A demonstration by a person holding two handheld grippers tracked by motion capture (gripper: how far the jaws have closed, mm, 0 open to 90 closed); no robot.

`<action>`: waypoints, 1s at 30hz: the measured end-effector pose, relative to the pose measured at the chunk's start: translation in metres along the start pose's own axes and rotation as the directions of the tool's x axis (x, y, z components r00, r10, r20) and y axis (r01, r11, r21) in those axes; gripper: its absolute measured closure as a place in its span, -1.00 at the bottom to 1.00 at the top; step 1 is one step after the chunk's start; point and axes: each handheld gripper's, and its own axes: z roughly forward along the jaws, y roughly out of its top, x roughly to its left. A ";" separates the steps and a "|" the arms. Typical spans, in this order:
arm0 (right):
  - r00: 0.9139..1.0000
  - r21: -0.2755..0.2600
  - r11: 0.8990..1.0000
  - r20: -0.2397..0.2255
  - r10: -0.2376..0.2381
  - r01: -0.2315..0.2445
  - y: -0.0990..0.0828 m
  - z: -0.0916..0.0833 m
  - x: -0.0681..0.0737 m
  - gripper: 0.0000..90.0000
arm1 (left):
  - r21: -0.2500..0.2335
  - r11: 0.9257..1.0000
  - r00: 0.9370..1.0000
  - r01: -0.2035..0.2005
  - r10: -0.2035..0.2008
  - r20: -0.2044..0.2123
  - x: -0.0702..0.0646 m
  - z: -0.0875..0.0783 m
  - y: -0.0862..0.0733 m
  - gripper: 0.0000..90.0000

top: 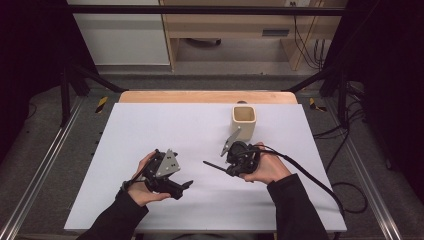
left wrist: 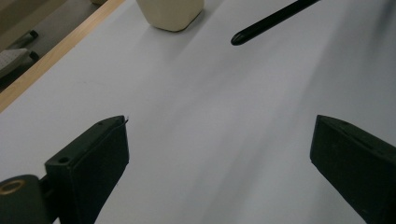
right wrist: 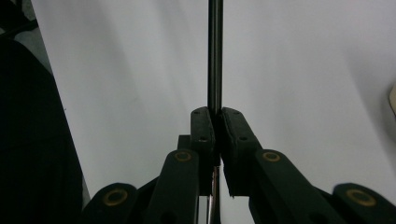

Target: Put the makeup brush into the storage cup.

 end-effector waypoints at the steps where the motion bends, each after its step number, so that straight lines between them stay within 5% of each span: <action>1: 1.000 0.000 1.000 0.001 -0.003 0.003 0.000 0.000 0.000 0.87 | 0.002 1.000 1.000 -0.004 0.004 0.002 -0.001 0.001 0.001 -0.91; 14: 1.000 0.014 1.000 -0.012 -0.013 0.013 0.004 0.003 0.002 0.87 | 0.011 0.997 0.997 -0.076 0.076 -0.015 -0.010 0.004 0.014 -0.90; 30: 0.999 0.037 0.999 -0.021 -0.035 0.036 0.012 0.005 0.005 0.87 | 0.046 0.984 0.984 -0.173 0.174 -0.031 -0.026 0.017 0.027 -0.85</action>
